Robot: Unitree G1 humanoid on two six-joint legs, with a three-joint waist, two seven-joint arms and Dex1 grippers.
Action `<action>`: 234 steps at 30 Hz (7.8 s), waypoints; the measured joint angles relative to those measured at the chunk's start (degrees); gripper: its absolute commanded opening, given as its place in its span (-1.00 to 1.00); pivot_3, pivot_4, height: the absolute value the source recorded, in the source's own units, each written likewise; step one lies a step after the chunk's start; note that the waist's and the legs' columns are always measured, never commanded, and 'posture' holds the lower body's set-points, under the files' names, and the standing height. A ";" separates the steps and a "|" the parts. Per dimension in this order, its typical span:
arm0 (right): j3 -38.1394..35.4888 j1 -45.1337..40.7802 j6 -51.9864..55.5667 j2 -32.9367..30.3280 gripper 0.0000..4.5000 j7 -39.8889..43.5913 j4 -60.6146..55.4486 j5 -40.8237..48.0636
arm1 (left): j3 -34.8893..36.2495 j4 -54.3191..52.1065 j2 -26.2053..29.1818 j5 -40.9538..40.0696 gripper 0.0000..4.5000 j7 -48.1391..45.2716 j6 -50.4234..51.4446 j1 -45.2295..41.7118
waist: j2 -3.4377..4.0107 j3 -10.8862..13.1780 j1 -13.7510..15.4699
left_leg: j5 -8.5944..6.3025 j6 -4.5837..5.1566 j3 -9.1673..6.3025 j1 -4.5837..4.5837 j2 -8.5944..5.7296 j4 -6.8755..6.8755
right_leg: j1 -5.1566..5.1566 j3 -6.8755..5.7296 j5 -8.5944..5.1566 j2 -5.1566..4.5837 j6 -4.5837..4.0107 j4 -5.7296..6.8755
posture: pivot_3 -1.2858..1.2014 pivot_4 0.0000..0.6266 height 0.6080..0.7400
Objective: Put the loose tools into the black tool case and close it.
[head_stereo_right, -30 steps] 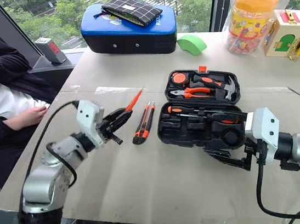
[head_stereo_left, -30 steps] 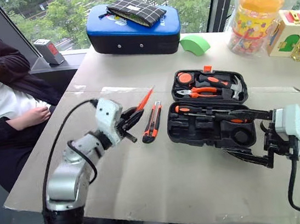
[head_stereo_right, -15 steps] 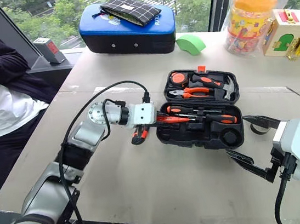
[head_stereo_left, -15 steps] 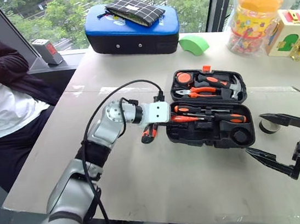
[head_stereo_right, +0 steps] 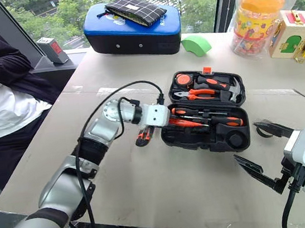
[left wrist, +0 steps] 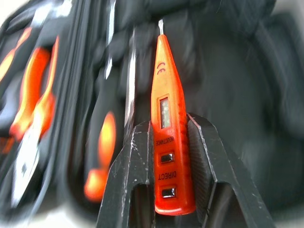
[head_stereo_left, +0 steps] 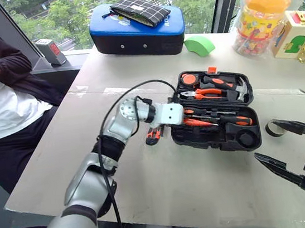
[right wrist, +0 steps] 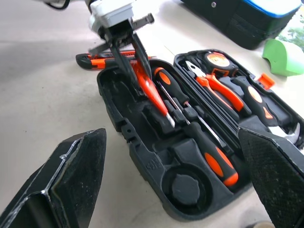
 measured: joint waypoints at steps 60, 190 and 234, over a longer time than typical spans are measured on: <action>1.30 -1.60 -1.09 0.00 1.00 -1.14 0.70 -1.35 | 5.45 0.57 -4.99 -4.94 -0.98 7.49 27.39 1.36 | -0.03 -0.61 -1.04 | 0.00 -0.01 0.12 0.28 -0.03 0.07 | 0.09 0.42 -0.01 0.11 0.01 0.25 | 0.03 -0.52 1.00; -2.10 1.54 -3.50 0.29 1.00 4.02 5.71 -1.26 | -3.14 -3.43 0.43 -6.60 0.22 -8.62 14.86 -0.19 | -0.07 -0.20 -1.12 | 0.03 -0.05 0.01 0.10 -0.06 -0.08 | 0.01 0.61 -0.07 0.23 0.07 0.08 | 0.03 -0.52 1.00; 0.98 0.08 -3.87 0.19 1.00 3.77 6.93 -3.58 | -3.91 3.24 -3.14 5.42 -0.92 9.52 -8.55 3.19 | -0.01 -0.73 0.28 | 0.02 -0.04 0.00 0.53 -0.04 0.12 | 0.90 0.62 -0.09 -0.16 0.07 0.02 | 0.03 -0.52 1.00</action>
